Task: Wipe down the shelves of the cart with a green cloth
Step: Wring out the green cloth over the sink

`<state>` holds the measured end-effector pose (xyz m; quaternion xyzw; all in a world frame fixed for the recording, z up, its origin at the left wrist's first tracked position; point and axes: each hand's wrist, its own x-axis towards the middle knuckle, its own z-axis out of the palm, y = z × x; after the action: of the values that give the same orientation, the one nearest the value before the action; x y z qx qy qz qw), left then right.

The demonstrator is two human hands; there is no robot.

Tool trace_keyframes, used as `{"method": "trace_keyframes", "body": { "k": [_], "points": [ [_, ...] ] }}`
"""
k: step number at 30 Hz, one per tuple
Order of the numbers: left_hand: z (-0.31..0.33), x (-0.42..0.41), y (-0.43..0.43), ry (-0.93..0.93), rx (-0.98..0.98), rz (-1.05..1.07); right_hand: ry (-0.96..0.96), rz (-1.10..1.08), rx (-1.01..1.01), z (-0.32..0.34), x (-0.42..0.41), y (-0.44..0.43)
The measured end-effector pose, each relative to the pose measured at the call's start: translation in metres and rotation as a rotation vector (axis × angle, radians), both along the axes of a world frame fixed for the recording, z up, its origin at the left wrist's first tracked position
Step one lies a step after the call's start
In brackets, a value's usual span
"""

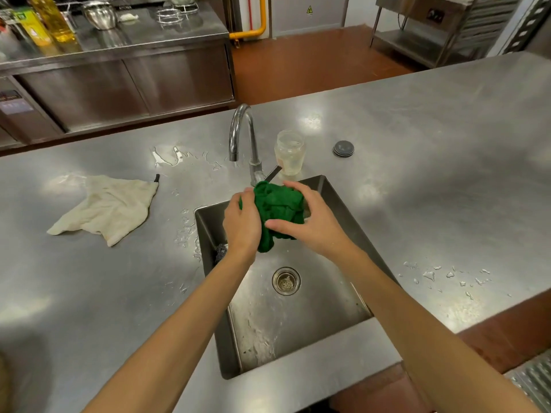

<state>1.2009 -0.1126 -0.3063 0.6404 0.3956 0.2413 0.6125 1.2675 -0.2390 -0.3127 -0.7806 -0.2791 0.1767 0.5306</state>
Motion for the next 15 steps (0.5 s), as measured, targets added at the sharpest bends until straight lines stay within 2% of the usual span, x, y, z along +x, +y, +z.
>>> {"method": "trace_keyframes", "body": {
  "k": [4,8,12,15],
  "points": [
    [-0.001,-0.011,0.000,-0.029,0.006,-0.048,0.041,-0.033,0.102,-0.002,-0.009,-0.011],
    [-0.005,-0.024,0.003,-0.035,0.010,-0.143,0.054,-0.287,0.284,0.003,-0.018,-0.023],
    [-0.004,-0.028,0.000,-0.026,-0.070,-0.352,0.059,-0.521,0.432,0.025,-0.021,-0.046],
    [-0.002,-0.026,-0.017,0.009,-0.068,-0.524,0.112,-0.580,0.542,0.042,-0.022,-0.069]
  ]
}}
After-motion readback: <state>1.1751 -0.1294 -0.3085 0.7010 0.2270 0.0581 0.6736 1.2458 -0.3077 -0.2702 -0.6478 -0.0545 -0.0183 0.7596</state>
